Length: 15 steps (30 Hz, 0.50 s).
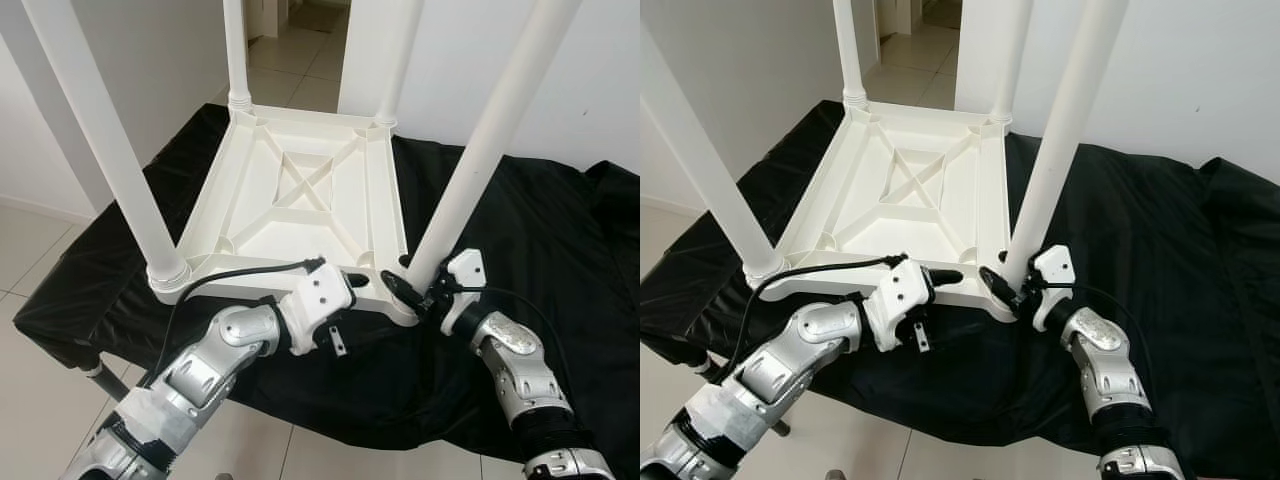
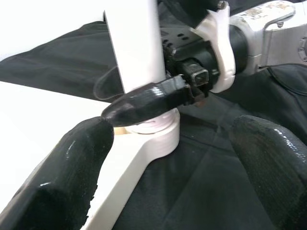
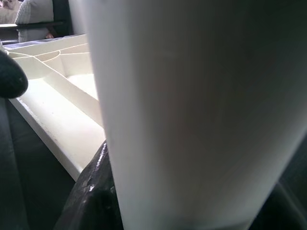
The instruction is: Building children table
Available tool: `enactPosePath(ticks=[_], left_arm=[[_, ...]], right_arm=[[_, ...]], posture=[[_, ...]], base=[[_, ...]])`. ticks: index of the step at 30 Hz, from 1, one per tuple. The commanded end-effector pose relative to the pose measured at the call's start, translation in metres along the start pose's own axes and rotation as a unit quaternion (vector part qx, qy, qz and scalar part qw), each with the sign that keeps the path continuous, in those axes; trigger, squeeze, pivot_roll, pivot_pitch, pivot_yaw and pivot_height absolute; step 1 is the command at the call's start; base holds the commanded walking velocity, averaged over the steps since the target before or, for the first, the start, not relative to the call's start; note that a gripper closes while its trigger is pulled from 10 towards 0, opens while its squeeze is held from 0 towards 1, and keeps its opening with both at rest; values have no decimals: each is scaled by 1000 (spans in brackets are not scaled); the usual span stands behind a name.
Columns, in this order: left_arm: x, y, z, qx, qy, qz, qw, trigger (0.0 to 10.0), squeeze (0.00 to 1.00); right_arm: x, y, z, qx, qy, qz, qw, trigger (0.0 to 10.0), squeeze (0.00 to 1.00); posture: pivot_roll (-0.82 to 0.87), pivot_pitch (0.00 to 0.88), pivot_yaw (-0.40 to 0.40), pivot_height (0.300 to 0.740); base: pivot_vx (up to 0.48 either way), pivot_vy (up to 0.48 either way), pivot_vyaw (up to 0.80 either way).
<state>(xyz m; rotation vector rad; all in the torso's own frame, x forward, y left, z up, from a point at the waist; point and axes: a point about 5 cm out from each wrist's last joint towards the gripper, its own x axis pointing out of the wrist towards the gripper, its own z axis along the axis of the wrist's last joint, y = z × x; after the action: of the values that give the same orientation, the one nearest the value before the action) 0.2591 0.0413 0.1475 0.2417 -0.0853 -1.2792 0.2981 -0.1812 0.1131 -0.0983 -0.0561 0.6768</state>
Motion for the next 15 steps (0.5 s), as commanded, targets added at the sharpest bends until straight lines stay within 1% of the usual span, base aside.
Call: enactPosePath(ticks=[1,5,8,10,12,13,14,15], left_arm=[[-4,4,-4,-17,0,10,1000,10000,0],[-6,8,-7,-19,3,25,1000,10000,0],[-5,8,-8,-20,4,26,999,10000,0],[-6,8,-9,-21,5,25,999,10000,0],[-6,8,-9,-21,5,25,999,10000,0],[-6,7,-9,-22,5,26,999,10000,0],[-6,8,-10,-22,5,27,999,10000,0],[-6,8,-10,-22,5,27,999,10000,0]], right_arm=[[-5,-1,-3,12,0,-10,1000,10000,0],[-11,2,-3,21,-16,-38,999,10000,0],[-15,3,-2,23,-21,-55,998,10000,0],[-20,4,-3,20,-21,-97,995,10000,0],[-20,4,-3,20,-21,-97,995,10000,0],[-24,4,-4,24,-25,-143,989,10000,0],[-25,3,-4,24,-25,-173,984,10000,0],[-25,3,-4,24,-25,-173,984,10000,0]], posture=[[-37,0,-54,740],[-43,0,-53,740],[-45,0,-53,740],[-48,0,-55,740],[-48,0,-55,740],[-48,0,-60,740],[-48,0,-63,740],[-48,0,-63,740]], base=[[0,0,0],[0,0,0],[0,0,0],[0,0,0],[0,0,0],[0,0,0],[0,0,0],[0,0,0]])
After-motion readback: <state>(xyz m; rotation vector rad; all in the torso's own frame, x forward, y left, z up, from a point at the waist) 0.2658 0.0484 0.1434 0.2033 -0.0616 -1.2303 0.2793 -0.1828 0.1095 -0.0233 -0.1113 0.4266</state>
